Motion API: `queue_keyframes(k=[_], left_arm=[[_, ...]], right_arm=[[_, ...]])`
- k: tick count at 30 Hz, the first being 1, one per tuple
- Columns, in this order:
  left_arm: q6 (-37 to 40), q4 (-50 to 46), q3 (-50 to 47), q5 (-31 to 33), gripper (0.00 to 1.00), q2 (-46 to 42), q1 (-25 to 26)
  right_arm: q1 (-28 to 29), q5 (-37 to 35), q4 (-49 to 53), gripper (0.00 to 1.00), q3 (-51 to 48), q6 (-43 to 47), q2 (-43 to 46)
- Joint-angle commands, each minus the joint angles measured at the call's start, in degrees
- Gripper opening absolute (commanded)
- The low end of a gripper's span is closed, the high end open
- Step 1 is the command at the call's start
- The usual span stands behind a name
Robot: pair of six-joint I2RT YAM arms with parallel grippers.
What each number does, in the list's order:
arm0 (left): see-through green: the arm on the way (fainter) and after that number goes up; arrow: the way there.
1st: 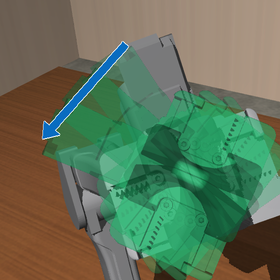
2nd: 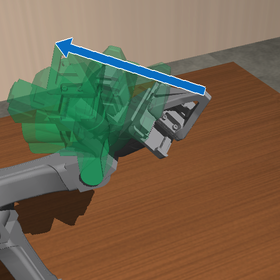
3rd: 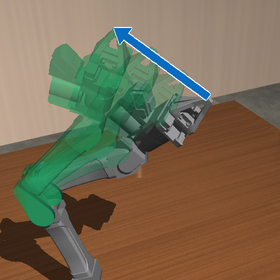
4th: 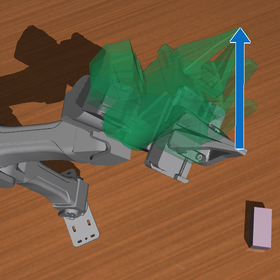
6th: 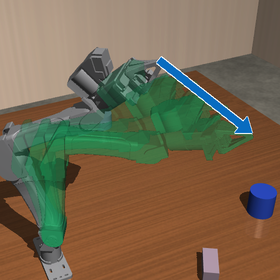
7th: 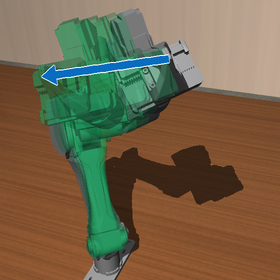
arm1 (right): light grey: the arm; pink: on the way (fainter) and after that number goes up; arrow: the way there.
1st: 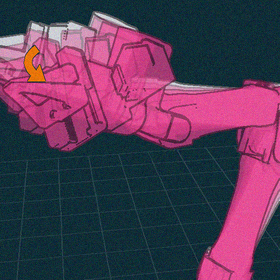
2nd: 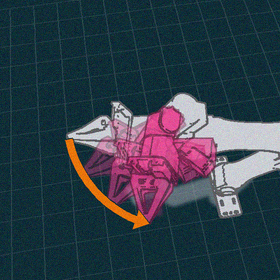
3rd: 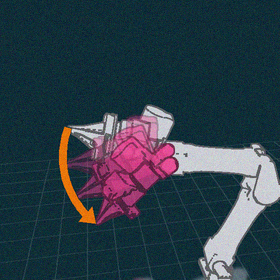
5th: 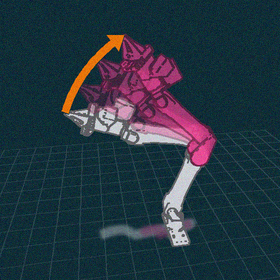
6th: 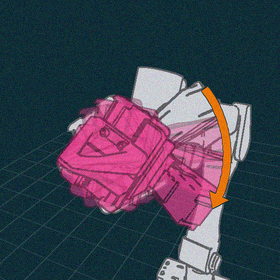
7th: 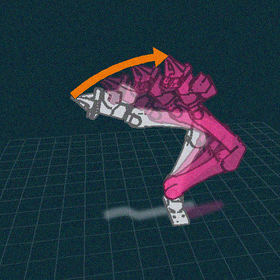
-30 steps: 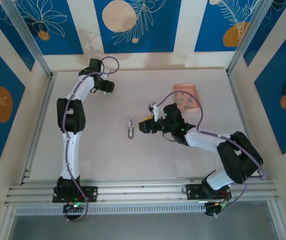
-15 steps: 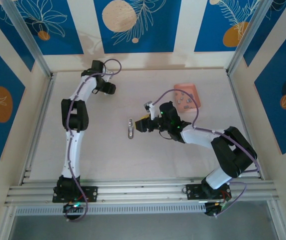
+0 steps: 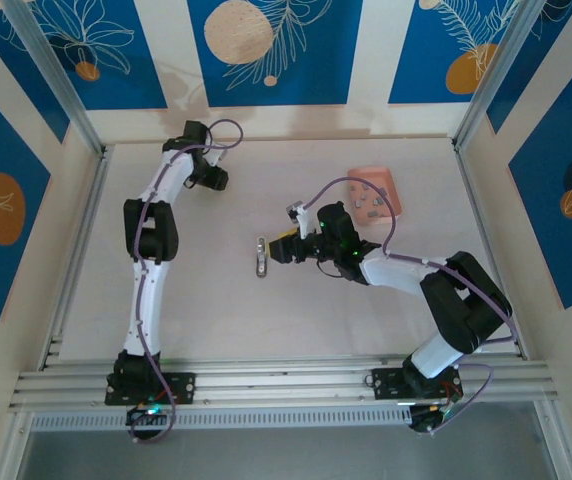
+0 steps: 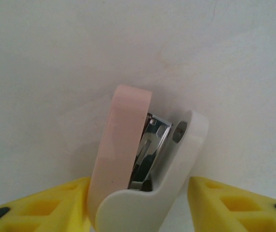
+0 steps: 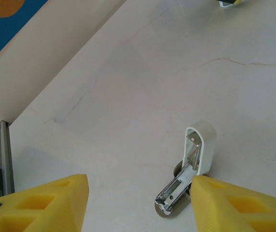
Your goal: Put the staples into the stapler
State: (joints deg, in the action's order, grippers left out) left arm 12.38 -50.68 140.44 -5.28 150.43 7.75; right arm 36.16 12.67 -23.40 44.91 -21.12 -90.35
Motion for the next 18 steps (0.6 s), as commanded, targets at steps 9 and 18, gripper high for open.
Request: queue_keyframes(k=[9,18], left_arm=[[-0.14,-2.28,2.99,1.44,0.3,1.89,-0.41],[-0.85,-3.07,0.19,-1.98,0.23,-3.56,-0.25]], right_arm=[[-0.65,0.98,-2.59,0.58,0.02,-0.96,-0.46],[-1.71,1.13,-3.93,0.58,-1.82,-2.09,2.13]])
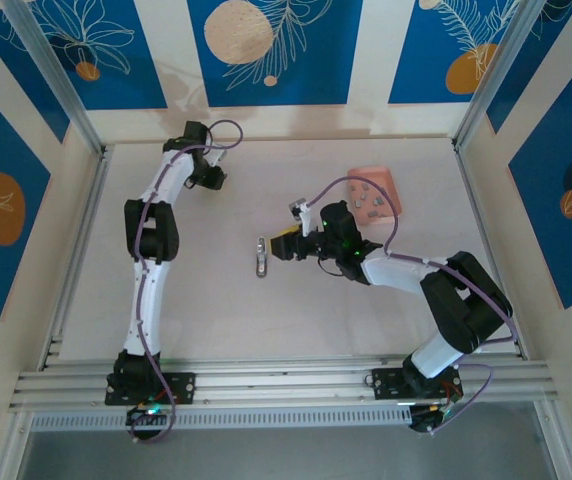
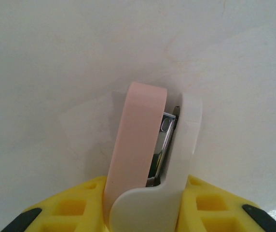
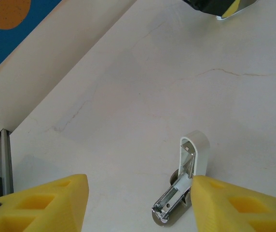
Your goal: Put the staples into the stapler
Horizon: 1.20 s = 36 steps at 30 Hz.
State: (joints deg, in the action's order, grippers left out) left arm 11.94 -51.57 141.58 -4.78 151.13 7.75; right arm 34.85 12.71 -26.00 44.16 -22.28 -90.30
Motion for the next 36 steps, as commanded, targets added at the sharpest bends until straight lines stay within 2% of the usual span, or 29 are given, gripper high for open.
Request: queue_keyframes(k=[1,3,8,16,23,30,36], left_arm=[[-0.15,-1.71,-2.84,-2.81,0.22,-6.21,-0.12],[0.09,0.73,-9.17,-3.3,0.22,-11.57,0.19],[-0.25,14.69,-35.23,-7.51,0.2,-31.56,1.42],[1.38,36.64,-68.93,-19.64,0.17,-59.27,8.12],[10.83,42.26,-84.23,-21.81,0.16,-73.24,17.37],[10.16,52.49,-94.95,-19.78,0.16,-80.12,22.94],[10.13,52.58,-96.55,-17.08,0.16,-81.11,25.92]], right_arm=[[-0.53,0.56,-1.14,0.58,-1.15,-1.4,2.59],[-0.8,0.51,-0.98,0.58,-1.5,-1.92,3.64],[-1.99,0.85,-0.66,0.58,-3.08,-3.71,7.58],[-3.66,3.87,1.57,0.58,-3.64,-9.14,12.65],[-3.6,6.92,2.84,0.58,-3.88,-12.22,16.4],[-2.44,6.93,-1.01,0.58,-9.67,-19.89,19.46],[-1.32,8.82,-0.07,0.58,-10.21,-21.53,21.04]])
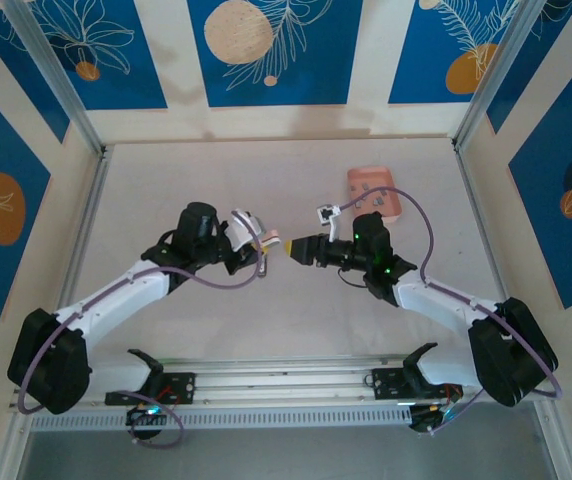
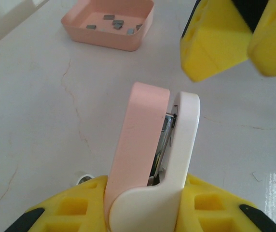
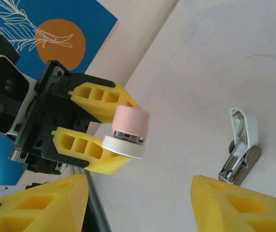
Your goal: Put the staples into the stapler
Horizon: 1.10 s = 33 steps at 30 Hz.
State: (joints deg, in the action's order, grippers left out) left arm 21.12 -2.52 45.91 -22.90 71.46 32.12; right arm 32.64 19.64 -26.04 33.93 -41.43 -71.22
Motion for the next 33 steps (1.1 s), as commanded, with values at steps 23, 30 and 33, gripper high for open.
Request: queue_keyframes(k=[23,30,33], left_arm=[[2.29,5.52,-2.23,3.79,0.16,-3.48,4.95],[2.47,4.72,-2.66,3.8,0.16,-4.44,5.09],[2.64,4.51,-2.93,3.98,0.16,-4.83,5.15]], right_arm=[[4.71,-0.94,1.75,0.47,3.14,-12.46,-1.09],[5.24,-2.48,1.76,0.46,4.05,-12.63,-1.99],[5.31,-2.51,1.74,0.44,4.43,-12.54,-2.33]])
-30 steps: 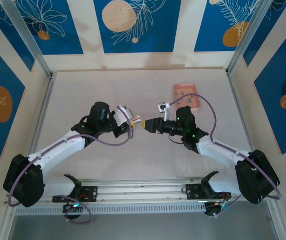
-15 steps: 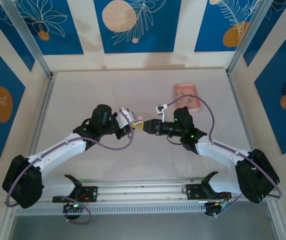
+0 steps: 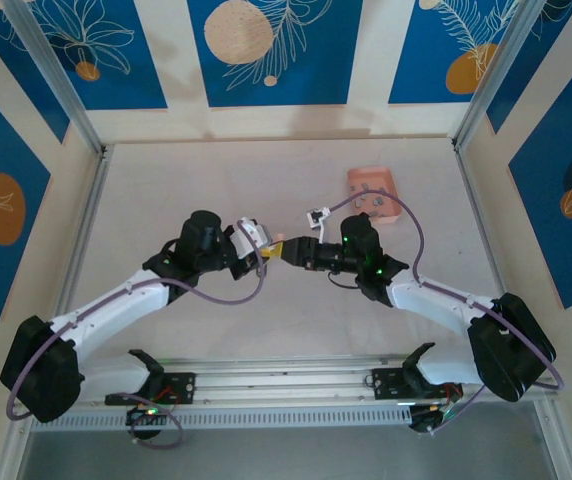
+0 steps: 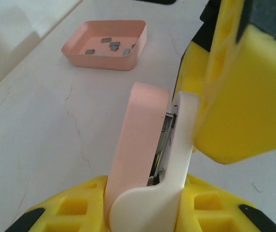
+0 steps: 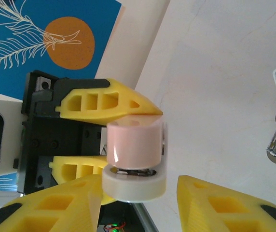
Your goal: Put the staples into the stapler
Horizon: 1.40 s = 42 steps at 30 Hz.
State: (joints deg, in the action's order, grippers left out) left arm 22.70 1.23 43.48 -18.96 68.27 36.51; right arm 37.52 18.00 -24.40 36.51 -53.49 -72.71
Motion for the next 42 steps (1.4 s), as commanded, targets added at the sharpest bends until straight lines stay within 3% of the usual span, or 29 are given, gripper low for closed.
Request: queue_keyframes(k=[1,14,24,33,38,42], left_arm=[[1.2,0.55,-0.51,0.24,0.16,-1.81,0.75],[1.3,0.25,-0.59,-0.31,0.16,-2.59,0.99],[1.38,0.52,-0.79,-0.34,0.16,-2.25,1.27],[1.98,0.1,-0.85,-1.04,0.17,-2.26,1.36],[2.14,-0.18,-0.99,-1.09,0.18,-2.27,1.3],[2.0,0.0,-1.21,-1.25,0.18,-2.33,1.29]], right_arm=[[0.45,-0.84,0.12,0.43,1.93,-0.34,-1.02],[0.54,-1.09,0.07,0.35,2.19,-0.38,-2.07],[0.56,-1.19,1.19,0.37,2.46,0.16,-2.26],[0.54,-1.44,1.69,0.33,2.63,0.43,-2.77],[0.59,-1.52,1.89,0.39,2.75,0.5,-2.94],[0.57,-1.25,1.64,0.33,2.75,0.51,-3.13]])
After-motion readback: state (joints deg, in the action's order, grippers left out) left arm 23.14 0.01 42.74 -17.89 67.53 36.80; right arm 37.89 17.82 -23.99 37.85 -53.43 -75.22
